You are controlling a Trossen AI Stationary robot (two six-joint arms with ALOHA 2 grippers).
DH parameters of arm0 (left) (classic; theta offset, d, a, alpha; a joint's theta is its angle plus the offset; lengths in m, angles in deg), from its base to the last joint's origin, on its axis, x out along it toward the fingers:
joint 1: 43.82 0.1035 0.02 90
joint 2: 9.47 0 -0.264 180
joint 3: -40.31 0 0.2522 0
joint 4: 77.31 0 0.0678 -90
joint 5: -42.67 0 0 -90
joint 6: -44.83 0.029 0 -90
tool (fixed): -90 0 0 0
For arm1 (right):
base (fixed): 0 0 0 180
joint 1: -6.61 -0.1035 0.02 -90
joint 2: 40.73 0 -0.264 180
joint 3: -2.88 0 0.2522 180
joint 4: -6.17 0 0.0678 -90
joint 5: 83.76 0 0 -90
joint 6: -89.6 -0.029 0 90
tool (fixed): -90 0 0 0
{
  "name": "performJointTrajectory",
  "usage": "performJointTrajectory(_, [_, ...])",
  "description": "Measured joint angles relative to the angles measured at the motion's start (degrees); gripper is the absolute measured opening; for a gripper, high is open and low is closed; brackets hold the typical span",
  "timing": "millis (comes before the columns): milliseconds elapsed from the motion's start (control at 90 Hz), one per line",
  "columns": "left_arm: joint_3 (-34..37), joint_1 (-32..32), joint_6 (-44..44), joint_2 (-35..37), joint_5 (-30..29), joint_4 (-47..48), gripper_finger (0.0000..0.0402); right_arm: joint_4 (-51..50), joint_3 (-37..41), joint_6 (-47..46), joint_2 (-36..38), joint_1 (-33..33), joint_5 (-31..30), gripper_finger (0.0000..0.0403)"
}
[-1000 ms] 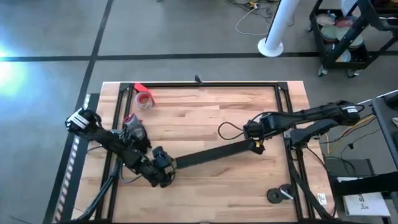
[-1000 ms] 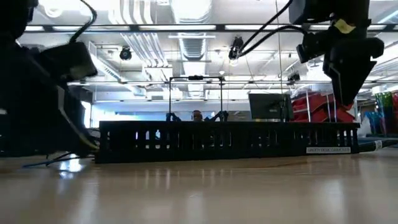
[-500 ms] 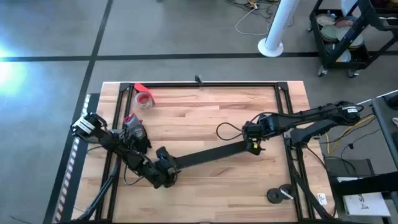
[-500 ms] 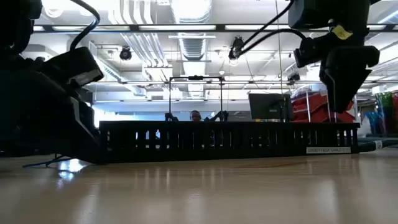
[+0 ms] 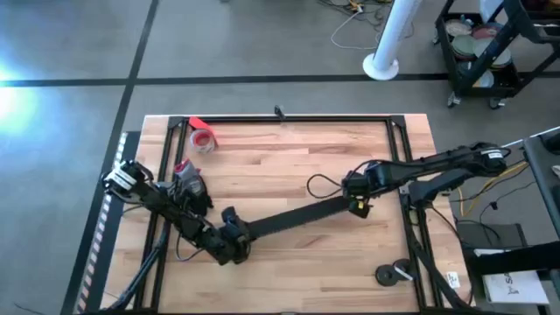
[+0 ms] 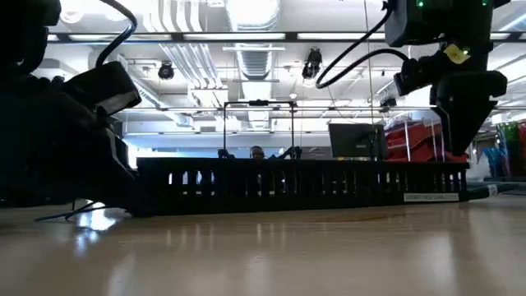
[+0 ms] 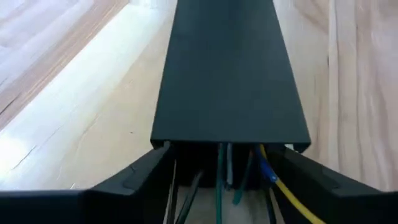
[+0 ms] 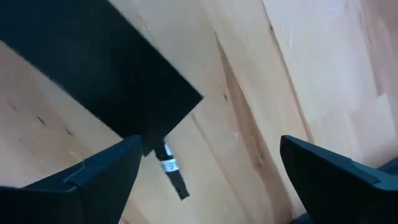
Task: Ziptie cables
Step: Close the black cable duct
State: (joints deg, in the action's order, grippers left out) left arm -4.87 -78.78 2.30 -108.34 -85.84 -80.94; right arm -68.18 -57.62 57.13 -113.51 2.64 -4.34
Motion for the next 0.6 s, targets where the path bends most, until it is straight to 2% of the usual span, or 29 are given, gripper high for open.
performJointTrajectory(189, [-0.11,0.00,0.02,-0.06,0.27,0.36,0.0225,-3.75,1.24,-5.35,0.81,-0.12,-6.45,0.0348])
performJointTrajectory(311, [-0.17,-0.02,0.10,-0.17,0.36,0.59,0.0239,-1.09,3.48,-10.95,1.16,0.25,-4.49,0.0334])
performJointTrajectory(444, [-0.17,0.00,0.09,-0.15,0.36,0.63,0.0221,-0.50,5.25,-18.81,0.86,0.50,-0.16,0.0313])
performJointTrajectory(600, [-0.17,0.00,0.32,-0.15,0.36,0.59,0.0217,2.96,5.72,-23.08,0.66,0.56,0.07,0.0278])
